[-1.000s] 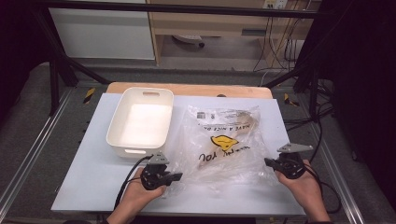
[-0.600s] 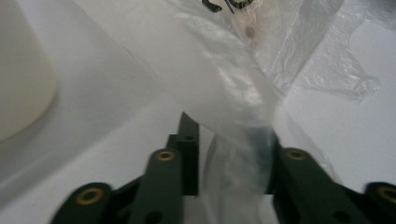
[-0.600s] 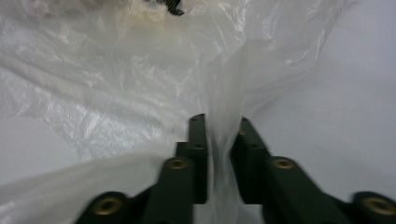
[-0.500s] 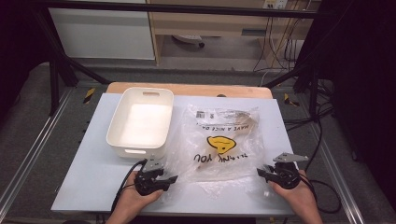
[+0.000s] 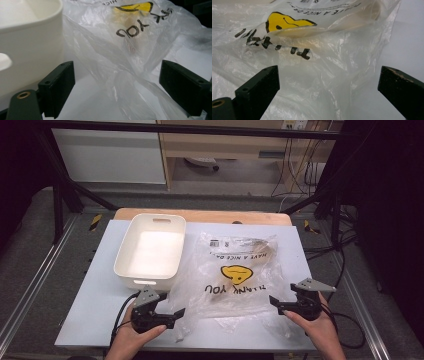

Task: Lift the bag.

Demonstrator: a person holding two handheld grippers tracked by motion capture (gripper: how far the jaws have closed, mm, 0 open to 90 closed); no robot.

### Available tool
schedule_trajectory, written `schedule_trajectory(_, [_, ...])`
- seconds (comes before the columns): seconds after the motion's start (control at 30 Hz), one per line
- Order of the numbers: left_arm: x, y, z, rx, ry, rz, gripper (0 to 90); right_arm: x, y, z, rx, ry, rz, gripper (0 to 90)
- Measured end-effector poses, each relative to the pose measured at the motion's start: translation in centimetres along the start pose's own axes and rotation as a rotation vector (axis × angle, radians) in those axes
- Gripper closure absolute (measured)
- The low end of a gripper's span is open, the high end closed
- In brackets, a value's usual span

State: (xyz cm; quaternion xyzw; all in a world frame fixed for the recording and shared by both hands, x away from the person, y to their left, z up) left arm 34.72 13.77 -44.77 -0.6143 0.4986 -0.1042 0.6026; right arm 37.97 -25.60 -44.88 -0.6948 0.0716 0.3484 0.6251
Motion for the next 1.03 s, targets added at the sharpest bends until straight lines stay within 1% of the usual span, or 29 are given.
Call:
schedule_trajectory(0.03, [-0.1, -0.1, 0.0, 0.0, -0.002, -0.002, 12.9, -0.1, -0.2, 0.0, -0.003, 0.004, -0.008, 4.6])
schedule_trajectory(0.07, [-0.3, -0.2, 0.0, -0.001, -0.001, -0.015, 12.7, -0.1, -0.3, 0.0, -0.007, 0.008, -0.016, 4.5])
schedule_trajectory(0.2, [-1.1, -0.6, 0.0, 0.005, -0.013, -0.047, 12.7, -0.3, -0.8, -0.1, 0.014, 0.013, -0.035, 4.4])
schedule_trajectory(0.3, [-2.0, -1.0, 0.2, 0.001, -0.029, -0.093, 12.9, -0.2, -1.1, -0.2, 0.02, 0.017, -0.047, 4.2])
schedule_trajectory(0.37, [-2.4, -1.3, 0.5, -0.014, -0.04, -0.127, 12.9, -0.1, -1.3, -0.2, 0.023, 0.022, -0.051, 4.2])
schedule_trajectory(0.47, [-2.3, -1.8, 0.6, -0.012, -0.051, -0.146, 11.6, 0.2, -1.3, 0.0, 0.025, 0.025, -0.042, 4.6])
schedule_trajectory(0.53, [-2.0, -2.2, 0.6, -0.022, -0.062, -0.164, 11.0, 0.3, -1.3, 0.2, 0.015, 0.025, -0.036, 4.6])
schedule_trajectory(0.6, [-1.7, -2.7, 0.4, -0.014, -0.067, -0.171, 10.4, 0.4, -1.3, 0.3, 0.012, 0.025, -0.032, 4.6])
schedule_trajectory(0.63, [-1.8, -3.0, 0.4, -0.007, -0.076, -0.18, 10.1, 0.5, -1.3, 0.4, 0.009, 0.025, -0.032, 4.5])
schedule_trajectory(0.67, [-2.0, -3.5, 0.4, 0.007, -0.089, -0.201, 10.1, 0.5, -1.3, 0.5, 0.009, 0.026, -0.035, 4.4])
schedule_trajectory(0.73, [-2.3, -4.2, 0.5, 0.015, -0.103, -0.218, 10.3, 0.5, -1.2, 0.5, 0.009, 0.024, -0.033, 4.2])
schedule_trajectory(0.8, [-2.5, -4.7, 0.9, 0.038, -0.132, -0.219, 9.6, 0.6, -1.2, 0.5, 0.009, 0.026, -0.034, 4.2])
schedule_trajectory(0.9, [-2.8, -5.0, 2.0, 0.04, -0.15, -0.225, 9.1, 0.7, -1.0, 0.4, 0.017, 0.033, -0.031, 4.1])
schedule_trajectory(0.93, [-3.0, -5.0, 2.5, 0.039, -0.162, -0.229, 8.3, 0.8, -0.9, 0.2, 0.022, 0.039, -0.033, 3.9])
schedule_trajectory(0.97, [-3.2, -4.9, 3.0, 0.027, -0.17, -0.238, 8.0, 0.8, -0.8, 0.2, 0.027, 0.043, -0.032, 3.8])
schedule_trajectory(1.03, [-3.4, -4.7, 3.8, 0.01, -0.176, -0.243, 8.0, 0.8, -0.6, 0.0, 0.035, 0.046, -0.03, 3.8])
Point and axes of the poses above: each handheld gripper's, and its own axes: x roughly forward along the jaws, y roughly out of its underside, z roughly to its left, the point moved 6 cm from there along x, roughly forward along the jaws, and after that the axes turned 7 degrees about y, right-handed, at the moved point
